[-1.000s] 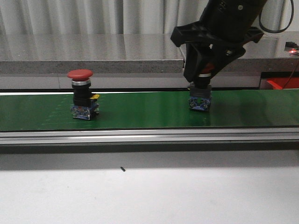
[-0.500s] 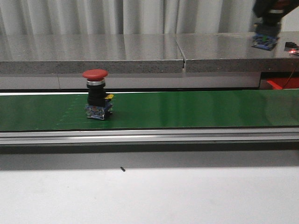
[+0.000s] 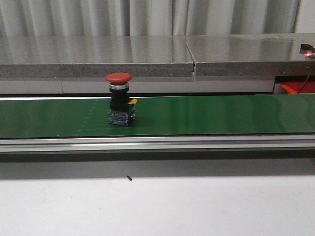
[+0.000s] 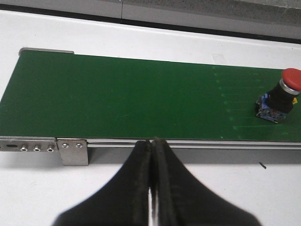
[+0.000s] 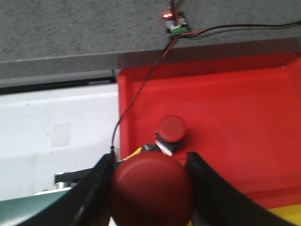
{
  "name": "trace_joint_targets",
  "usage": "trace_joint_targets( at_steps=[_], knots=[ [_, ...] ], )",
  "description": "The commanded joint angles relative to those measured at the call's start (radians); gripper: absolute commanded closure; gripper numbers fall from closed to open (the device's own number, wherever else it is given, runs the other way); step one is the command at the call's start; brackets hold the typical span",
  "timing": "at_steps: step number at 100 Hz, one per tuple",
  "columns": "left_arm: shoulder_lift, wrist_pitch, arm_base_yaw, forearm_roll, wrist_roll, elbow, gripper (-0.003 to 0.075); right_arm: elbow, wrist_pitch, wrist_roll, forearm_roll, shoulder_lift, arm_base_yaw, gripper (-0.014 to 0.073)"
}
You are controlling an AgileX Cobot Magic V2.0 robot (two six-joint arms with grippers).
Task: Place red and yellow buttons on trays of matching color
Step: 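Lower the red button onto the red tray and open the right gripper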
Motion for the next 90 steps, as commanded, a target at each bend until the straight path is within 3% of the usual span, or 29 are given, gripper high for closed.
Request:
trace_joint_targets(
  at_steps=[1,35,72,90],
  knots=[
    [0.0,-0.078,-0.006,-0.005,-0.01,-0.028,0.0741,-0.033,-0.079,-0.001,0.002,0.007,-0.051,0.0451],
    [0.0,-0.078,-0.006,-0.005,-0.01,-0.028,0.0741,-0.133,-0.104,-0.001,0.01,0.201,-0.181,0.0451],
    [0.0,-0.078,-0.006,-0.005,-0.01,-0.028,0.0741,-0.29,-0.121,-0.001,0.063,0.428,-0.188,0.0451],
    [0.0,-0.078,-0.006,-0.005,-0.01,-0.028,0.0741,-0.301,-0.206,-0.001,0.063,0.49,-0.188,0.0451]
  ],
)
